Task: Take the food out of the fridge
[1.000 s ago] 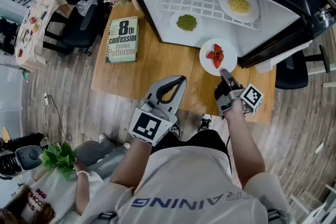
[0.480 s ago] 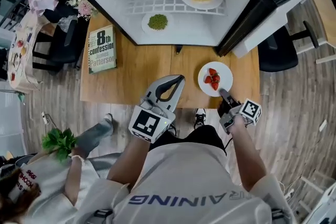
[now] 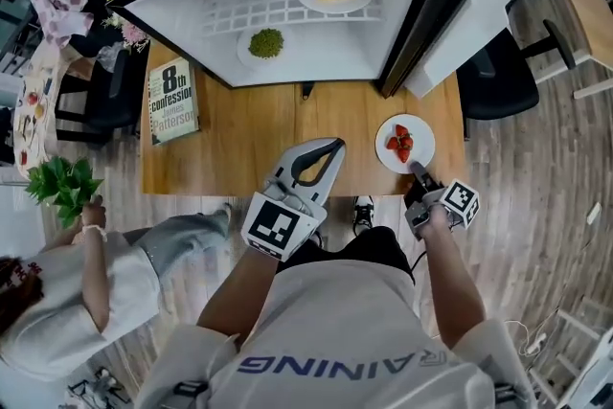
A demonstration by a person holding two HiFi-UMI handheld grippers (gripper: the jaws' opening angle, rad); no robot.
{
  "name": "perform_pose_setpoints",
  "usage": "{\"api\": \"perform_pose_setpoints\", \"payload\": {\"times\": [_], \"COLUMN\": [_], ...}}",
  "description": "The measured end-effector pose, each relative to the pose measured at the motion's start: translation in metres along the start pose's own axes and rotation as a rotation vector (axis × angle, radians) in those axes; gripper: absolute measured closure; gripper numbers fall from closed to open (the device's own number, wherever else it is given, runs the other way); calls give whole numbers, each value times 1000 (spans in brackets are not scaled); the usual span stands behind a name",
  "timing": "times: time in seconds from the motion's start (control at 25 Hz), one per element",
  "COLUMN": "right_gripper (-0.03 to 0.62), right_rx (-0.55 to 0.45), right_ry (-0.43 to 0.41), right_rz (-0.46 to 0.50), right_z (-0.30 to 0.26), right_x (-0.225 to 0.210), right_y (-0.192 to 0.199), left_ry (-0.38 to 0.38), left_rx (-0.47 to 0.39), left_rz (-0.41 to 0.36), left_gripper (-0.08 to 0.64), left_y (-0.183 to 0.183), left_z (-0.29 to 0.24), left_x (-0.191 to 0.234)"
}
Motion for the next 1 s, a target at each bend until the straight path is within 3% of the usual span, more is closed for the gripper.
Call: {"api": "perform_pose_setpoints", "payload": {"times": [0.12,0.24,0.36,0.6,0.8,1.0], "right_gripper": [561,558,452,374,356,348], "right_rx": [-2,-2,19,122,244,355], "right_ry": [21,48,38,75,146,204], "right_rz": [22,124,262,465,716,872], "right_z": [-2,-5,-9,-13,-17,-21], "right_x": [1,7,15,17,21,25], "right_y": [-1,-2,-2,5,10,13], "left_ry": [-8,-16,-14,-10,-4,-4], "left_rx": [2,4,-11,-19,-24,-26], "left_rz": [10,27,35,47,71,68], "left_gripper": [551,551,552,552,552,551], "left_y": [0,2,4,4,6,10], "left_z": [-2,-1,0,6,9,11], "left_x": [1,2,4,6,8,8]}}
Point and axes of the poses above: the fingertips, and each gripper's own axes: z backward along the fingers, x to its left, y out of its underside, the point moved 9 cm from there along z, backward along the fingers, and after that the axes turned 2 degrees about z, right-handed, at the moved point
